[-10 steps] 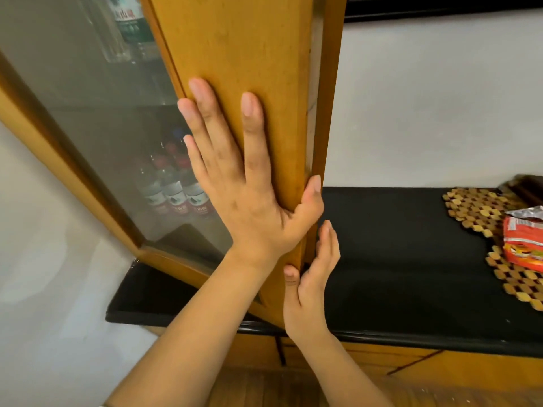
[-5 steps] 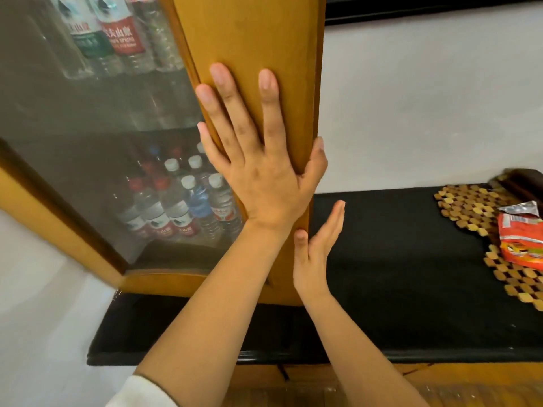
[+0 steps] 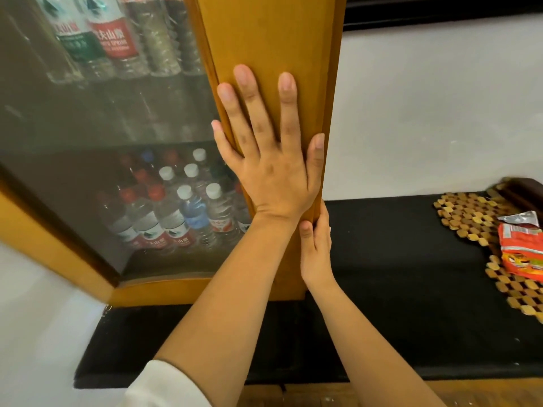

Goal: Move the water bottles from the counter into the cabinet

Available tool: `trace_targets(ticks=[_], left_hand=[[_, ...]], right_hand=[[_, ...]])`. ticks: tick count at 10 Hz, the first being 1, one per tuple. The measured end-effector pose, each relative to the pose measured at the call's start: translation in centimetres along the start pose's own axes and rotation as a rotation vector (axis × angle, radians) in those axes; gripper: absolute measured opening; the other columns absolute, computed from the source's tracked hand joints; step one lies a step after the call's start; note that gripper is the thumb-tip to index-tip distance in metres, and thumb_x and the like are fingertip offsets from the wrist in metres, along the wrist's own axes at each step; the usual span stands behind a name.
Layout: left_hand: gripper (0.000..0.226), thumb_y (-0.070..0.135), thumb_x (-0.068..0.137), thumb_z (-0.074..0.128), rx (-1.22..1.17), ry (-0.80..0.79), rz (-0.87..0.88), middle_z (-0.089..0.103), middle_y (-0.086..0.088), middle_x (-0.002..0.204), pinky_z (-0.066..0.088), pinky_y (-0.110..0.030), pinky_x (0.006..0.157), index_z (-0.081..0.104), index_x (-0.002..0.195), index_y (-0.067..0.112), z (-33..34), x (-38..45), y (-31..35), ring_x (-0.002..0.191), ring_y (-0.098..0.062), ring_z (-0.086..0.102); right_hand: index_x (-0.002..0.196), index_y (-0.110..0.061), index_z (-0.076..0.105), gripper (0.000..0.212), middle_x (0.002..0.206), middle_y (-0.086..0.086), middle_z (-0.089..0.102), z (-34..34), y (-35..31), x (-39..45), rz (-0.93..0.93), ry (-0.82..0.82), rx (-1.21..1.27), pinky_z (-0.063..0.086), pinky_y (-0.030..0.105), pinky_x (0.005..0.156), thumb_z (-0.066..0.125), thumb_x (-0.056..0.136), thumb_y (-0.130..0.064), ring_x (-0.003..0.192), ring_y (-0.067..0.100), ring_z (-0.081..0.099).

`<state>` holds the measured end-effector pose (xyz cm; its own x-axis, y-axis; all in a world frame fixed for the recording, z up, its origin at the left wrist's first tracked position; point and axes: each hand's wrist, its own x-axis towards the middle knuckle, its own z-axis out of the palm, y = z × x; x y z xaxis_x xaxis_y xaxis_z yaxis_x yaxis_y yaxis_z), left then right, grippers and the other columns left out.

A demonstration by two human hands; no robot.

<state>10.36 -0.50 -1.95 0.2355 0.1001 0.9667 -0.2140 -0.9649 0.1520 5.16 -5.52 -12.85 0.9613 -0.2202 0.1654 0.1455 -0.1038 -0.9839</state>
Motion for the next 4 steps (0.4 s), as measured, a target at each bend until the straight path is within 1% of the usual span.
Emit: trace_targets(ticks=[1,2,3,4], left_hand=[[0.07,0.05,0.091,0.021,0.011,-0.076,0.0,0.034,-0.025,0.143,0.014,-0.053,0.114,-0.008,0.147,0.02,-0.8,0.3,0.0,0.135,-0.04,0.02],[0.067,0.044,0.093,0.032,-0.012,-0.176,-0.023,0.031,-0.025,0.146,0.008,-0.052,0.114,0.002,0.148,0.02,-2.7,0.0,-0.1,0.138,-0.038,0.016],[0.054,0.036,0.096,0.033,-0.13,-0.315,0.015,0.017,-0.015,0.155,0.0,-0.052,0.114,0.021,0.146,0.022,-4.7,-0.6,-0.6,0.143,-0.03,0.006],[0.047,0.036,0.097,0.029,-0.267,-0.562,0.009,0.013,0.001,0.156,0.0,-0.043,0.116,0.027,0.144,0.027,-8.5,-6.9,-2.4,0.145,-0.016,0.007]], right_hand=[[0.14,-0.043,0.017,0.078,0.15,-0.006,0.03,-0.8,-0.9,-0.3,0.049,-0.056,-0.013,0.018,0.055,0.114,0.028,0.073,-0.081,0.14,0.018,0.026],[0.144,-0.03,0.022,0.069,0.148,-0.006,0.032,-2.1,-1.4,-1.3,0.097,-0.027,-0.018,0.032,0.043,0.11,0.047,0.085,-0.055,0.133,0.01,0.033],[0.136,-0.032,0.036,0.051,0.136,-0.013,0.042,-3.9,-2.6,-3.0,0.071,0.029,-0.027,0.04,0.02,0.096,0.056,0.089,-0.035,0.117,-0.003,0.043],[0.109,-0.039,0.055,0.028,0.111,-0.015,0.062,-6.3,-3.4,-6.7,0.028,0.051,0.027,0.049,0.02,0.086,0.06,0.085,-0.025,0.096,-0.005,0.059]])
